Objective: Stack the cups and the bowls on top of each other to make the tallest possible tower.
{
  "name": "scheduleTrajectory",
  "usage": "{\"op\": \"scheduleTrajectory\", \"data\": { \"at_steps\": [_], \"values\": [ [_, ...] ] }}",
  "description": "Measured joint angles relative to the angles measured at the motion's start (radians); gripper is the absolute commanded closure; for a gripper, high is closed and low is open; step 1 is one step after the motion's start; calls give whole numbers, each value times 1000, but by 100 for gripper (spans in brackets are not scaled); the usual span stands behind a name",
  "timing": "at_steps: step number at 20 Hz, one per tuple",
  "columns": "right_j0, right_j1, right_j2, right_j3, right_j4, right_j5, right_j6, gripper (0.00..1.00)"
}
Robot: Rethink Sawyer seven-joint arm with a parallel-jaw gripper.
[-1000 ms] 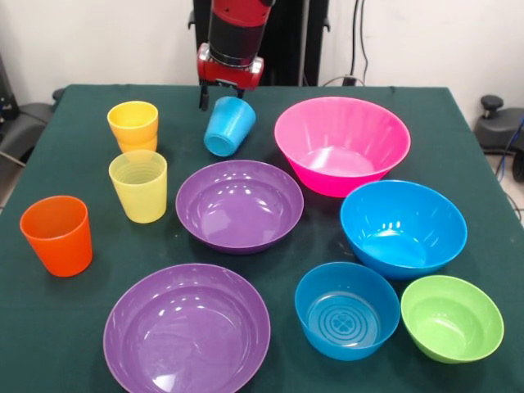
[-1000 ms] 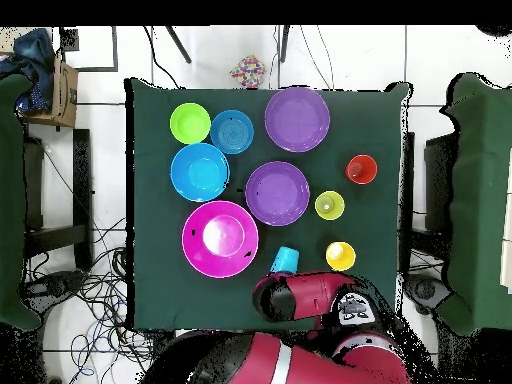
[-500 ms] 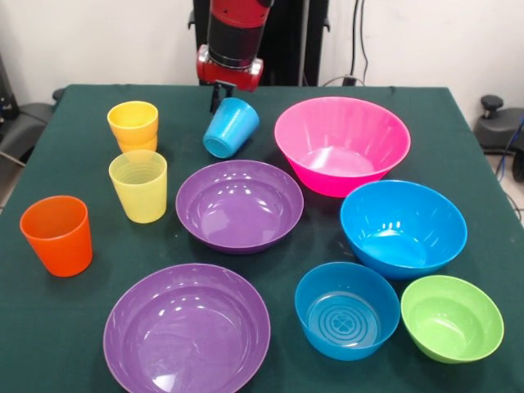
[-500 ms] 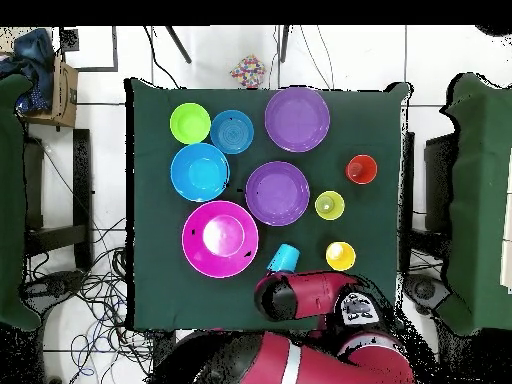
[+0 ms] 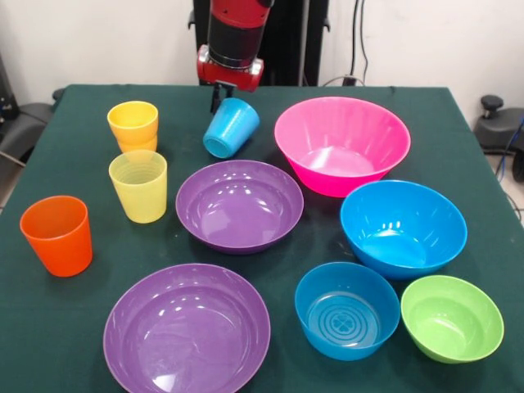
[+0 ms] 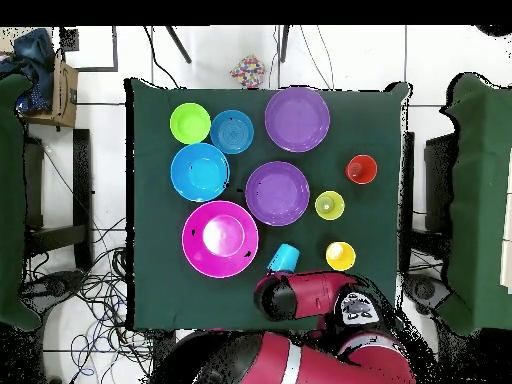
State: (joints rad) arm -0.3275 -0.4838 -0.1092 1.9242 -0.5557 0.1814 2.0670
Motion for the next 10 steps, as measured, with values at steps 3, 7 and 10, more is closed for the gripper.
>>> {"op": "scheduleTrajectory", "data": {
  "at_steps": [3, 7, 10],
  "values": [
    [-2, -6, 7, 3, 0, 0, 0, 100],
    [-11, -36, 28, 23, 11, 5, 0, 100],
    [-13, -77, 46, 49, 29, 22, 0, 100]
  ]
}}
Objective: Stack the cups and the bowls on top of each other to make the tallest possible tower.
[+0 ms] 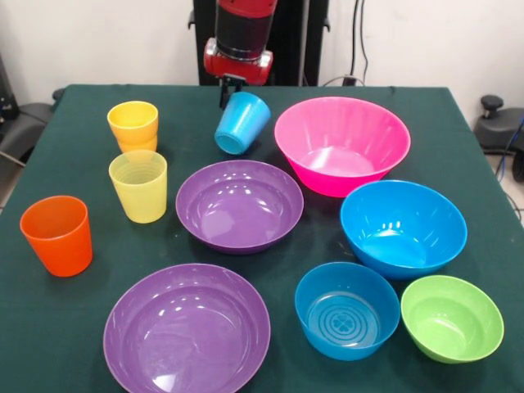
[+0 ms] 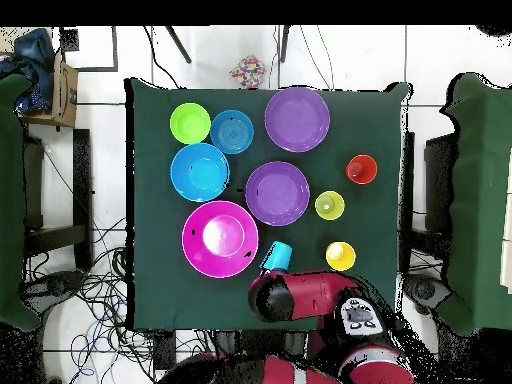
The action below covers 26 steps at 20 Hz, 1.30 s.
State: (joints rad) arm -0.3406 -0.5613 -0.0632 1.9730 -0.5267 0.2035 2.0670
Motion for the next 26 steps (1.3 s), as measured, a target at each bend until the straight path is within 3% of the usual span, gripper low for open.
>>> {"op": "scheduleTrajectory", "data": {
  "at_steps": [17, 26],
  "values": [
    [17, -294, 33, 116, 111, 191, 0, 100],
    [14, -405, 44, 138, 130, 248, 0, 100]
  ]
}}
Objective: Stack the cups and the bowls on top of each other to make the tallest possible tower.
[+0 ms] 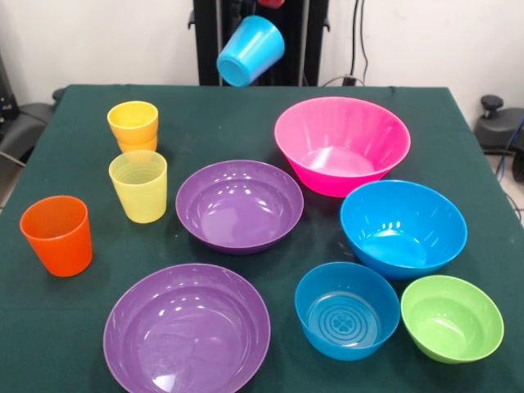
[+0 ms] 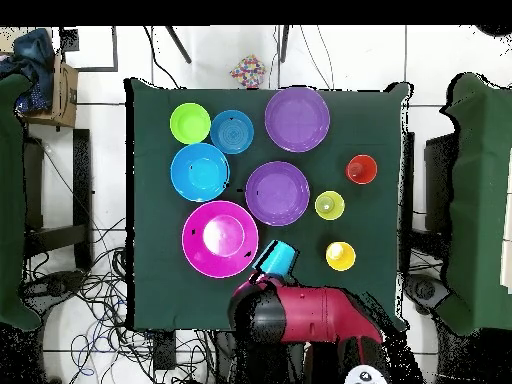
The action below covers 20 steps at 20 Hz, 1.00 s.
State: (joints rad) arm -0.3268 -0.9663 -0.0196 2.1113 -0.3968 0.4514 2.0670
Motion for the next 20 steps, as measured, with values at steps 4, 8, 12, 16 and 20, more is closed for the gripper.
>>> {"op": "scheduleTrajectory", "data": {
  "at_steps": [4, 8, 12, 16, 20],
  "values": [
    [15, -37, 1, 8, 16, 26, 0, 100],
    [43, -63, 1, 12, 36, 47, 0, 100],
    [81, -78, 1, 14, 54, 54, 0, 100],
    [116, -86, 1, 14, 70, 54, 0, 100],
    [149, -86, 1, 16, 80, 54, 0, 100]
  ]
}}
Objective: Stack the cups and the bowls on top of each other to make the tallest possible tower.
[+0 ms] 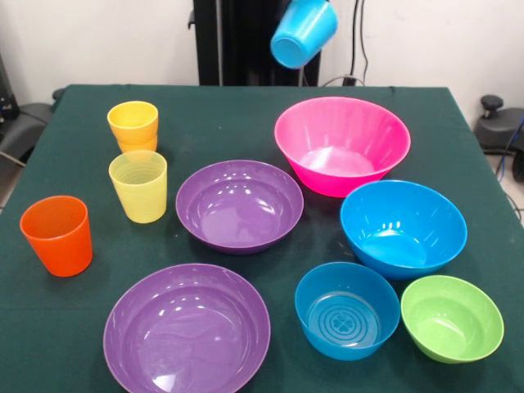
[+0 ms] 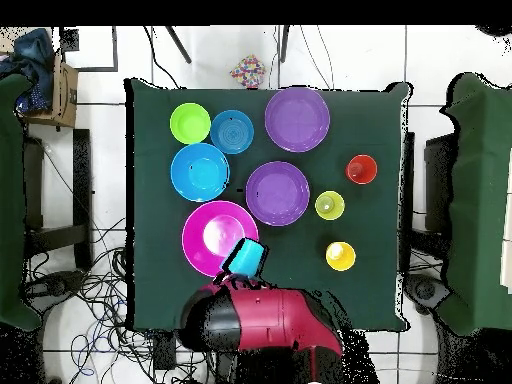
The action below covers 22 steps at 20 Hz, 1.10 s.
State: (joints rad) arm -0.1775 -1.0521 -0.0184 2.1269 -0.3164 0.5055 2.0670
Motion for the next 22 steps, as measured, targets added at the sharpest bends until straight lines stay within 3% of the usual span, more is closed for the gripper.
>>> {"op": "scheduleTrajectory", "data": {
  "at_steps": [22],
  "values": [
    [137, 86, -30, -1, 40, 0, 0, 100]
  ]
}}
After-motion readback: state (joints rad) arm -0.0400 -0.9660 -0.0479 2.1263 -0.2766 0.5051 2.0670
